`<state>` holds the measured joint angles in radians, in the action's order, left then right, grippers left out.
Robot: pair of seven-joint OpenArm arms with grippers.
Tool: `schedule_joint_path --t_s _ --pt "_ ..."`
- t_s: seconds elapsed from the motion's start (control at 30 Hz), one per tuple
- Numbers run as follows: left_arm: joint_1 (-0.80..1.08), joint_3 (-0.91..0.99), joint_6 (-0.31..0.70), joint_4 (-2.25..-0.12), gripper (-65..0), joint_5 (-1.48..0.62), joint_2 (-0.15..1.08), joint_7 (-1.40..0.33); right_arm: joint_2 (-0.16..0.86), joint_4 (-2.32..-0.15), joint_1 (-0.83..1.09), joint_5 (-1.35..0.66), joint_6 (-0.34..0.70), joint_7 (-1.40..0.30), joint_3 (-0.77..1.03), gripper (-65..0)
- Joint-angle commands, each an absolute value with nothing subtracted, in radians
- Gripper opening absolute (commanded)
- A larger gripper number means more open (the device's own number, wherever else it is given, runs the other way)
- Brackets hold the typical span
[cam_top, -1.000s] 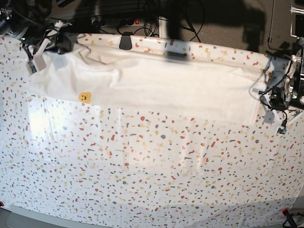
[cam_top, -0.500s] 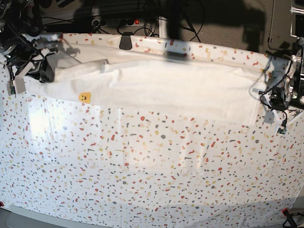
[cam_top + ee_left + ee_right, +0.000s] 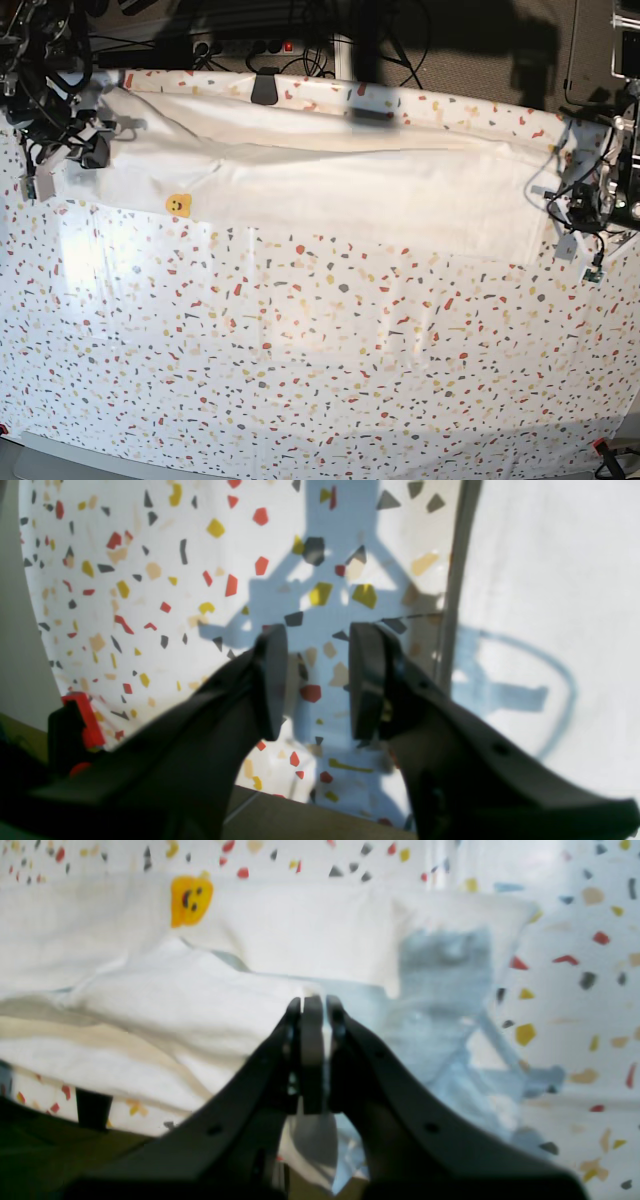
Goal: Fold the T-shirt properly
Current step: 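Smooth the folded end flat with the right gripper, then raise the right gripper away from the folded end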
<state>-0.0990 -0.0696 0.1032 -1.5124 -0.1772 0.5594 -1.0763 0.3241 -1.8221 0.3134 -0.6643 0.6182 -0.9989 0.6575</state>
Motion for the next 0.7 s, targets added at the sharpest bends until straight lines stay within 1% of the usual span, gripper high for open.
schedule_joint_path --t_s 0.0,0.1,0.33,0.47,0.6,0.67 --pt "-0.116 -0.060 0.093 -1.530 -44.6 -0.170 0.577 -1.068 0.338 -1.836 0.307 -0.683 0.634 -0.973 0.649 -65.0" --pt "-0.116 -0.060 0.094 -1.530 -44.6 -0.169 0.577 -1.068 0.338 -1.836 0.294 -0.649 0.640 -0.947 0.602 -65.0" --pt "-0.116 -0.060 0.094 -1.530 -44.6 -0.169 0.577 -1.069 0.339 -1.836 0.233 -0.380 0.640 -0.931 0.468 -65.0" --pt "-0.116 -0.060 0.094 -1.530 -44.6 -0.169 0.577 -1.068 0.355 -1.836 0.233 -0.265 0.640 -0.857 0.398 -65.0" --pt "-0.116 -0.060 0.094 -1.530 -44.6 -0.169 0.577 -1.068 0.397 -1.836 0.233 -0.245 0.698 -0.839 0.306 -65.0" --pt "-0.116 -0.060 0.094 -1.530 -44.6 -0.169 0.577 -1.069 0.416 -1.836 0.233 -0.239 0.698 -0.812 0.268 -65.0"
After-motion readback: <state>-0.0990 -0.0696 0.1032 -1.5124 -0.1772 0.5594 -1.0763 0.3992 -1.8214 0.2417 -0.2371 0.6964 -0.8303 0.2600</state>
